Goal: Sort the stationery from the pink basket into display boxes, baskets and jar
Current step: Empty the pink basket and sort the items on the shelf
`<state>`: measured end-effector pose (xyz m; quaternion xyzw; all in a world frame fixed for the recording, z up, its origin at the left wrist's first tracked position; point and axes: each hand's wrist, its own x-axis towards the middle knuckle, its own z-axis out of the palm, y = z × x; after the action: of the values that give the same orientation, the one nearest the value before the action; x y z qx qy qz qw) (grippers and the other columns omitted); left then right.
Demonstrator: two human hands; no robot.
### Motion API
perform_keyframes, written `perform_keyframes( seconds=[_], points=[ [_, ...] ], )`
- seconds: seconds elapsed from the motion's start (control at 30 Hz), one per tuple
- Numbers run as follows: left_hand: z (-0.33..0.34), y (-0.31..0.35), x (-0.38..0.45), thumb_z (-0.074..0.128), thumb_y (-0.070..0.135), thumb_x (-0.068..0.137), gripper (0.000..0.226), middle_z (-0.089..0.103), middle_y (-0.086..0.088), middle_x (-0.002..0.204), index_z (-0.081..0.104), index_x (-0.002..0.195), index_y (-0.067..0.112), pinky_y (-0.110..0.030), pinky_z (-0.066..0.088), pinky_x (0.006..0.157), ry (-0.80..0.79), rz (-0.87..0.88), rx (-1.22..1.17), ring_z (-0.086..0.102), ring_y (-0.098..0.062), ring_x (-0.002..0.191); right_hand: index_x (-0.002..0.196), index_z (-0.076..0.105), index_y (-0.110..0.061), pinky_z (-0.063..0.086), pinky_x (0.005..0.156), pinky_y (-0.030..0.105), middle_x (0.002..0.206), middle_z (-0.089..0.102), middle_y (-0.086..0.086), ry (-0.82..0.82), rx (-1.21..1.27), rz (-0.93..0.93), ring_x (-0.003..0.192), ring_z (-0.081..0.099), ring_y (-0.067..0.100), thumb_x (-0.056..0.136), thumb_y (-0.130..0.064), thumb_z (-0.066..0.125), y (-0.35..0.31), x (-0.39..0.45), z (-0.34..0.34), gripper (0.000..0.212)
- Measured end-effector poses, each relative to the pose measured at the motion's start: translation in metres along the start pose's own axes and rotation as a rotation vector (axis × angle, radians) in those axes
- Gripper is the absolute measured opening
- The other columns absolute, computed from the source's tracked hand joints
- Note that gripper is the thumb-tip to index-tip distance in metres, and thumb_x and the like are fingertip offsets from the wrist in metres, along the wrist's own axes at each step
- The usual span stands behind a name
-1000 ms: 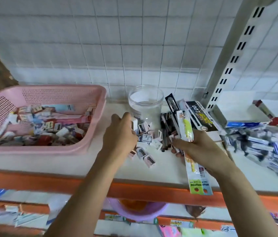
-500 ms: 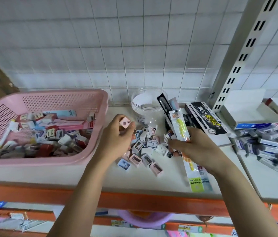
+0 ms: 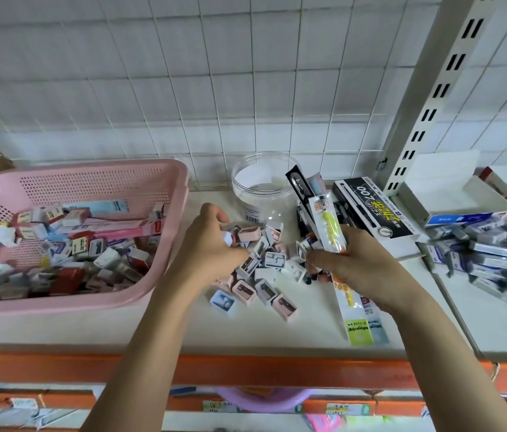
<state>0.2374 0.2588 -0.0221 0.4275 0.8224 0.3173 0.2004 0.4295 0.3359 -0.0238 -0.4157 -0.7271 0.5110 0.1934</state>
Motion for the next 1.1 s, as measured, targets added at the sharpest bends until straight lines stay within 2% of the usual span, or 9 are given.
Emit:
perform_keyframes(
  seconds=[0.13, 0.3, 0.4, 0.5, 0.63, 0.77, 0.83, 0.97, 1.1],
  points=[
    [0.001, -0.007, 0.0, 0.062, -0.001, 0.078, 0.041, 0.043, -0.001, 0.09, 0.032, 0.101, 0.016, -0.031, 0.05, 0.05, 0.012, -0.101, -0.179, 0.056, -0.014, 0.065, 0.077, 0.059, -0.006, 0.043, 0.049, 0.016, 0.07, 0.067, 0.013, -0.006, 0.022, 0.005, 0.054, 0.061, 0.014, 0.084, -0.007, 0.062, 0.001, 0.002, 0.001, 0.008],
    [0.004, -0.011, -0.002, 0.06, 0.003, 0.085, 0.034, 0.053, -0.007, 0.092, 0.032, 0.084, 0.023, -0.039, 0.054, 0.049, 0.034, -0.077, -0.313, 0.058, -0.016, 0.041, 0.08, 0.059, -0.003, 0.044, 0.049, 0.015, 0.07, 0.065, 0.014, -0.013, 0.041, -0.004, 0.055, 0.06, 0.014, 0.085, -0.006, 0.061, 0.001, 0.003, 0.002, 0.006],
    [0.007, -0.009, -0.001, 0.068, 0.015, 0.085, 0.029, 0.06, -0.01, 0.093, 0.039, 0.083, 0.021, -0.03, 0.048, 0.04, 0.07, -0.048, -0.393, 0.059, -0.017, 0.041, 0.079, 0.058, -0.005, 0.042, 0.047, 0.014, 0.069, 0.064, 0.013, -0.025, 0.062, -0.001, 0.054, 0.058, 0.012, 0.085, -0.005, 0.061, 0.0, 0.001, 0.002, 0.007],
    [0.008, 0.0, -0.003, 0.064, 0.03, 0.087, 0.02, 0.063, -0.006, 0.069, 0.054, 0.084, 0.013, -0.021, 0.044, 0.037, 0.129, 0.023, -0.366, 0.058, -0.011, 0.041, 0.08, 0.059, -0.006, 0.042, 0.047, 0.014, 0.072, 0.067, 0.015, -0.018, 0.054, 0.006, 0.052, 0.059, 0.01, 0.085, -0.006, 0.061, 0.001, 0.001, 0.0, 0.005],
    [0.004, 0.008, -0.006, 0.036, 0.049, 0.095, 0.052, 0.063, -0.011, 0.07, 0.063, 0.087, 0.005, -0.009, 0.036, 0.036, 0.121, 0.056, -0.284, 0.056, -0.004, 0.042, 0.082, 0.06, -0.008, 0.049, 0.057, 0.029, 0.074, 0.069, 0.012, -0.018, -0.016, -0.005, 0.058, 0.063, 0.015, 0.085, -0.01, 0.061, 0.004, 0.0, -0.002, 0.004],
    [0.0, 0.012, -0.001, 0.017, 0.063, 0.092, 0.07, 0.049, -0.005, 0.062, 0.05, 0.077, 0.003, -0.022, 0.036, 0.047, 0.043, -0.028, -0.223, 0.048, -0.011, 0.051, 0.083, 0.06, -0.007, 0.055, 0.071, 0.046, 0.074, 0.069, 0.013, -0.013, -0.032, -0.014, 0.062, 0.065, 0.021, 0.084, -0.01, 0.061, 0.002, -0.001, -0.003, 0.003],
    [-0.002, 0.012, 0.001, 0.014, 0.06, 0.093, 0.062, 0.041, -0.003, 0.061, 0.043, 0.074, 0.008, -0.02, 0.033, 0.049, 0.046, 0.026, -0.154, 0.041, -0.012, 0.053, 0.085, 0.06, -0.005, 0.054, 0.072, 0.049, 0.075, 0.07, 0.013, -0.006, -0.03, -0.012, 0.066, 0.067, 0.027, 0.084, -0.009, 0.062, 0.002, -0.002, -0.002, 0.005],
    [-0.001, 0.009, 0.002, 0.03, 0.039, 0.099, 0.057, 0.046, -0.012, 0.075, 0.055, 0.084, -0.01, -0.01, 0.032, 0.05, 0.078, 0.217, -0.254, 0.039, -0.014, 0.057, 0.085, 0.06, -0.004, 0.055, 0.071, 0.048, 0.074, 0.07, 0.012, 0.015, -0.038, -0.01, 0.071, 0.068, 0.031, 0.084, -0.01, 0.062, 0.002, -0.003, -0.002, 0.006],
    [0.006, -0.003, 0.005, 0.048, 0.025, 0.096, 0.016, 0.053, -0.008, 0.098, 0.056, 0.083, 0.019, -0.006, 0.036, 0.068, 0.006, 0.159, -0.439, 0.048, -0.001, 0.076, 0.082, 0.06, -0.008, 0.053, 0.064, 0.04, 0.072, 0.071, 0.009, 0.021, -0.059, -0.009, 0.062, 0.066, 0.02, 0.083, -0.014, 0.062, 0.004, -0.002, -0.001, 0.006]
  ],
)
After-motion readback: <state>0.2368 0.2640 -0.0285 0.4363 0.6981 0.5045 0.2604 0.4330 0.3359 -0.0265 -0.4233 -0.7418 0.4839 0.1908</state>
